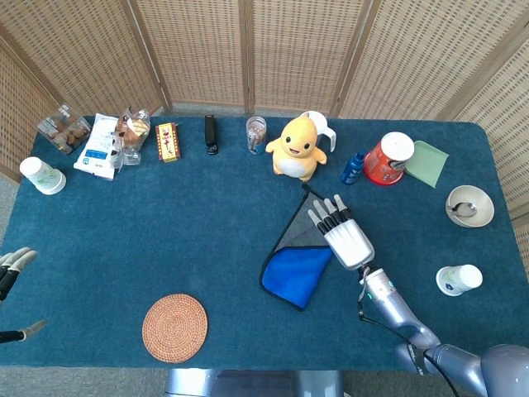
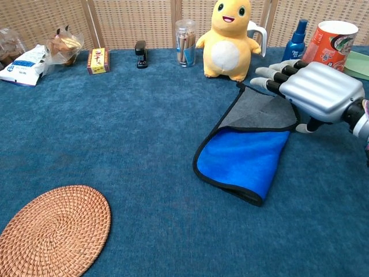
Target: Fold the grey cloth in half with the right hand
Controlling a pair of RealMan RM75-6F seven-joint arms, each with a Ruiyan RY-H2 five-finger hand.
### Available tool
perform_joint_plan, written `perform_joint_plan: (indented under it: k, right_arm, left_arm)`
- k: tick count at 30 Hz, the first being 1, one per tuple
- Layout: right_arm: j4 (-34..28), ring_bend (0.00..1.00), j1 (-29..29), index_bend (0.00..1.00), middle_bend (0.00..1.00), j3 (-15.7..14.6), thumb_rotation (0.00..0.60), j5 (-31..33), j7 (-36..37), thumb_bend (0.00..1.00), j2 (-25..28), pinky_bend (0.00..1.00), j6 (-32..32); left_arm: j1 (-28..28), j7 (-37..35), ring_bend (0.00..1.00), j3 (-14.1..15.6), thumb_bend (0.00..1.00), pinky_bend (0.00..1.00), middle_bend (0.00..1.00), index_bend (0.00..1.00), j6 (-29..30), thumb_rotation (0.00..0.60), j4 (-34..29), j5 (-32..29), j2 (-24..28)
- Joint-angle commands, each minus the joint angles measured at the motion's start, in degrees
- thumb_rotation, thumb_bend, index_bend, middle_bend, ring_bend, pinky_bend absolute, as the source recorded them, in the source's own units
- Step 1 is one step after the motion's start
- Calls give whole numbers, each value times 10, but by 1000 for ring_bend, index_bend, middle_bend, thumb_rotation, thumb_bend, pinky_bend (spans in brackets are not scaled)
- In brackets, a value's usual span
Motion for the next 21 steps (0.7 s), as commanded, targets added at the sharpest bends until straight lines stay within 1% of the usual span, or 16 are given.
perform_joint_plan:
  k: [1,12,17,21]
  right_arm:
    - [5,20,0,75,0,-1,600,-1,3,0,-4,158,1]
    - [23,35,1,306,0,2,600,-2,14,0,-24,164,8]
    - [30,41,2,381,0,3,600,-2,16,1,-30,167,9]
    - [36,48,3,418,0,3,600,-3,16,48,-35,173,11]
  left_arm:
    - [0,0,0,0,121,0,0,0,-1,600,0,-1,0]
    - [-1,0,0,-1,121,0,0,0,-1,600,0,-2,0]
    - [-1,-1,0,-1,122,0,0,0,-1,600,0,-2,0]
    - [-1,-1,0,-1,122,0,0,0,-2,600,0,-3,0]
